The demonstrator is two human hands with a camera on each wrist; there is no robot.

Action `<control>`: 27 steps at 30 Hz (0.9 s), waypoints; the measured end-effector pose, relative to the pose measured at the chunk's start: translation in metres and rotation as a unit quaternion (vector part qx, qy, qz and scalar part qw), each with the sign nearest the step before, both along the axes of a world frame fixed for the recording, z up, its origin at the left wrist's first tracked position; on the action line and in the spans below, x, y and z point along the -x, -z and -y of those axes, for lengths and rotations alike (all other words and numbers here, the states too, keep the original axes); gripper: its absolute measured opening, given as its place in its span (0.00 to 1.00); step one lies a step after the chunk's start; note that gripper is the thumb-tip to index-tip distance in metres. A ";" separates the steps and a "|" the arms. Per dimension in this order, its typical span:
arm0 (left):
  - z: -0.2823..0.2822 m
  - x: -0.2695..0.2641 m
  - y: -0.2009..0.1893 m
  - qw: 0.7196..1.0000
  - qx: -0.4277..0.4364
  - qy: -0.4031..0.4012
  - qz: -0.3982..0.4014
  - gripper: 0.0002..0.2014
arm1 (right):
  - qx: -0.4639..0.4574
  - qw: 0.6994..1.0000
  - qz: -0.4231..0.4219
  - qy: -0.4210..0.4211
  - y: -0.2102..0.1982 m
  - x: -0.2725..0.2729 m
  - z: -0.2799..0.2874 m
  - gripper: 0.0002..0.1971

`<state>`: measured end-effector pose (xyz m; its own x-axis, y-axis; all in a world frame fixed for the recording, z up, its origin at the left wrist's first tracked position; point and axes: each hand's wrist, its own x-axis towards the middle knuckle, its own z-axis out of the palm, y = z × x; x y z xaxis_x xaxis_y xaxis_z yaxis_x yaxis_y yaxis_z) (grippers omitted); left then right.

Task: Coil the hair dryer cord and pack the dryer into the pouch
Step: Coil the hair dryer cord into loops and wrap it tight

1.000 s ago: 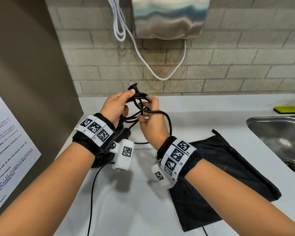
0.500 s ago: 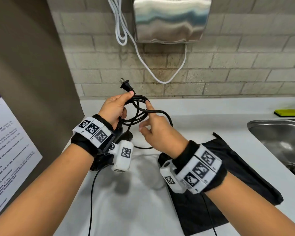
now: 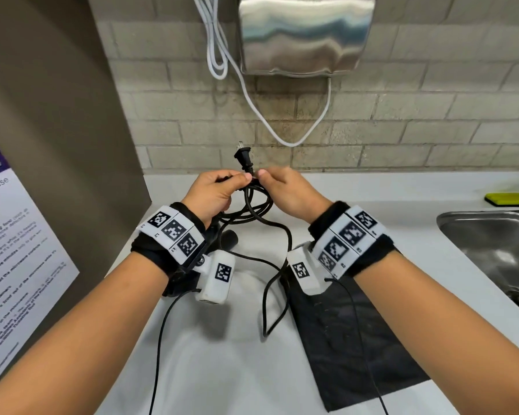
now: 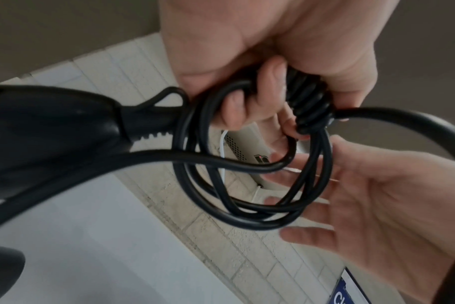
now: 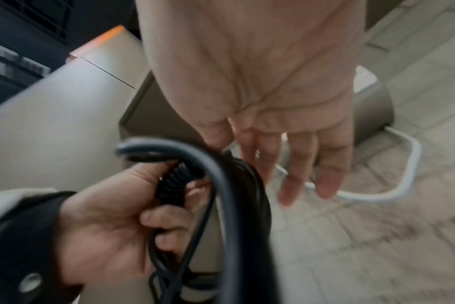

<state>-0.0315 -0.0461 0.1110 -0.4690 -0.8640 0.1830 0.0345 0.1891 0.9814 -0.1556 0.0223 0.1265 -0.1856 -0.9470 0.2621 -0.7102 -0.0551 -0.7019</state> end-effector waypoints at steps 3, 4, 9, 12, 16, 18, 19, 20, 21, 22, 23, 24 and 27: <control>0.000 0.000 0.000 1.000 0.006 0.010 -0.001 0.07 | -0.011 0.991 0.128 -0.045 0.002 -0.002 0.004 0.16; 0.000 -0.001 -0.001 1.000 0.006 0.015 -0.002 0.07 | -0.007 0.987 0.154 -0.051 0.001 -0.003 0.004 0.15; 0.001 -0.001 0.000 0.999 0.010 0.041 0.004 0.06 | -0.007 0.981 0.182 -0.072 -0.001 0.004 0.006 0.10; 0.002 -0.001 0.002 0.999 0.018 0.044 0.010 0.05 | -0.016 0.978 0.198 -0.060 -0.001 0.009 0.009 0.05; 0.005 -0.002 0.002 0.998 0.034 0.047 0.018 0.04 | 0.001 0.974 0.220 -0.052 0.000 0.008 0.010 0.05; 0.007 -0.002 0.002 0.998 0.047 0.040 0.025 0.04 | 0.017 0.975 0.217 -0.042 0.002 0.006 0.012 0.03; 0.008 -0.002 0.002 0.997 0.054 0.038 0.031 0.04 | 0.024 0.975 0.216 -0.040 0.003 0.005 0.014 0.02; 0.008 -0.003 0.001 0.997 0.060 0.040 0.037 0.05 | 0.029 0.976 0.213 -0.037 0.003 0.004 0.014 0.04; 0.009 -0.004 0.001 0.996 0.067 0.044 0.044 0.05 | 0.035 0.976 0.211 -0.034 0.004 0.003 0.016 0.07; 0.009 -0.005 0.000 0.995 0.073 0.048 0.053 0.06 | 0.042 0.976 0.212 -0.030 0.004 0.002 0.017 0.10; 0.009 -0.006 -0.001 0.994 0.079 0.052 0.063 0.06 | 0.050 0.975 0.214 -0.028 0.004 0.001 0.017 0.12; 0.010 -0.006 -0.002 0.993 0.082 0.055 0.069 0.06 | 0.058 0.974 0.218 -0.027 0.004 -0.001 0.017 0.13; 0.010 -0.006 -0.004 0.994 0.063 0.063 0.055 0.07 | 0.075 0.971 0.229 -0.009 0.005 -0.004 0.020 0.11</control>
<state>-0.0254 -0.0561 0.1152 -0.5958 -0.7703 0.2274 -0.0406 0.3116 0.9493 -0.1520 0.0027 0.1213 -0.2978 -0.9092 0.2909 -0.3241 -0.1904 -0.9267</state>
